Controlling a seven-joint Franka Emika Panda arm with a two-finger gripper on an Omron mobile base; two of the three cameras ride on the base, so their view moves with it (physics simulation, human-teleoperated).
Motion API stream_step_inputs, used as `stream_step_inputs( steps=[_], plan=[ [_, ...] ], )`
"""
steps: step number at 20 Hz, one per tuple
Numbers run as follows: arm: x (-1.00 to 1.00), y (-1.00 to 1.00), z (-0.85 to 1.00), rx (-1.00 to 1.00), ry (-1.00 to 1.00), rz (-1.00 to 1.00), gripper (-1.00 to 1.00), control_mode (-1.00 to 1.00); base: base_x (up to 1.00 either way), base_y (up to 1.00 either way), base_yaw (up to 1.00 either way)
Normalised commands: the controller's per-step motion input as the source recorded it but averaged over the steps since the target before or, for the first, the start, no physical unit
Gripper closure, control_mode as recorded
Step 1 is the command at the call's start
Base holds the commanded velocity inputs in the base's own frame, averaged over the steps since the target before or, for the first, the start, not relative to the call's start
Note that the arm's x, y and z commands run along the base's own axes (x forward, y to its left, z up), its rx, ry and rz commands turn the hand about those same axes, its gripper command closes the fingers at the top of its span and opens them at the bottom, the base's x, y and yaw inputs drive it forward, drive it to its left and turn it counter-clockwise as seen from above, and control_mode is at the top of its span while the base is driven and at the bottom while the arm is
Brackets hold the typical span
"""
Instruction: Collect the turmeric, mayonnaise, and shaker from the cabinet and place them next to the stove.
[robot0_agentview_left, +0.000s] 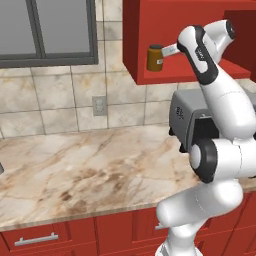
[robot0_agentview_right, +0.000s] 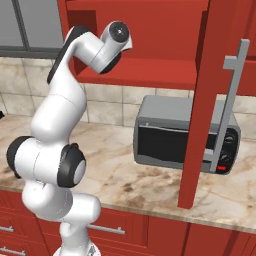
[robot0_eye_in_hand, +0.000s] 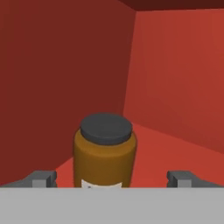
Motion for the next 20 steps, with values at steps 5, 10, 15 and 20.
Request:
stream_step_inputs(
  steps=[5, 10, 15, 20],
  plan=[
    [0.25, 0.13, 0.0, 0.0, 0.01, 0.0, -1.0, -1.0, 0.0, 0.0, 0.0],
    [0.17, 0.17, -0.01, 0.0, 0.0, 0.0, -1.0, -1.0, 0.0, 0.0, 0.0],
    [0.05, 0.06, -0.02, 0.0, 0.0, 0.0, -1.0, -1.0, 0.0, 0.0, 0.0],
    [0.11, 0.05, 0.0, 0.0, 0.02, 0.0, -1.0, -1.0, 0.0, 0.0, 0.0]
  ],
)
